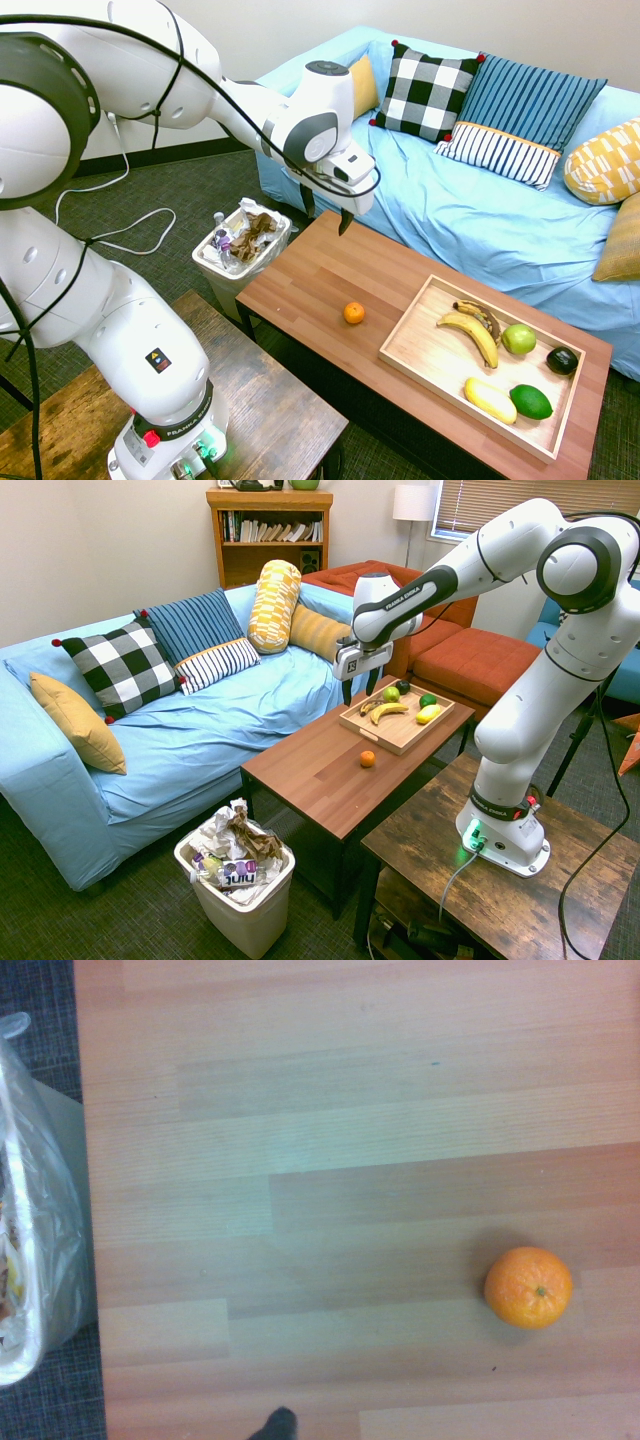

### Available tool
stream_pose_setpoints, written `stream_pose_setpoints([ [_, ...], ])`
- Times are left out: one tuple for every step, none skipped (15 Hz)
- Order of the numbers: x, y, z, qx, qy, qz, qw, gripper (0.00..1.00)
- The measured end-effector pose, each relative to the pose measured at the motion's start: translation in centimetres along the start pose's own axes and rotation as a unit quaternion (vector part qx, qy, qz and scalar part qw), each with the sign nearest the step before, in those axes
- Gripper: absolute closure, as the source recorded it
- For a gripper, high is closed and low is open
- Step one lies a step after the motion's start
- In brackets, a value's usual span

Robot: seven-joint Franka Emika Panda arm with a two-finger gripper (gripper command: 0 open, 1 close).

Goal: Put the tangerine in the tray

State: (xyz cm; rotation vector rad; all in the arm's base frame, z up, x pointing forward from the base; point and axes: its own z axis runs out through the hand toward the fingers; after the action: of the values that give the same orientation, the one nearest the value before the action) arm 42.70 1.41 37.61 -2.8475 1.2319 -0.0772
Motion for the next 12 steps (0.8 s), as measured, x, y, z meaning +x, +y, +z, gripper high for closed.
stream_pose_setpoints([
  [0.1,-0.1,0.0,0.0,0.0,0.0,1.0,0.0],
  [0.1,0.0,0.2,-0.001,-0.001,0.003,1.0,0.0],
  [0.1,0.1,0.7,-0.004,-0.002,0.013,1.0,0.0],
  [0.4,0.4,1.5,-0.008,0.0,0.028,1.0,0.0],
  [0.9,1.0,2.7,-0.012,0.003,0.044,0.999,0.0],
  [1.4,1.7,4.1,-0.015,0.006,0.059,0.998,0.0],
  [2.0,2.2,5.6,-0.017,0.007,0.072,0.997,0.0],
  [2.4,2.6,7.2,-0.018,0.006,0.083,0.996,0.0],
  [2.9,2.9,9.1,-0.021,0.002,0.091,0.996,0.0],
  [3.2,3.1,11.0,-0.024,-0.002,0.098,0.995,0.0],
  [3.5,3.1,12.8,-0.027,-0.007,0.104,0.994,0.0],
  [3.8,3.1,14.6,-0.032,-0.011,0.111,0.993,0.0],
])
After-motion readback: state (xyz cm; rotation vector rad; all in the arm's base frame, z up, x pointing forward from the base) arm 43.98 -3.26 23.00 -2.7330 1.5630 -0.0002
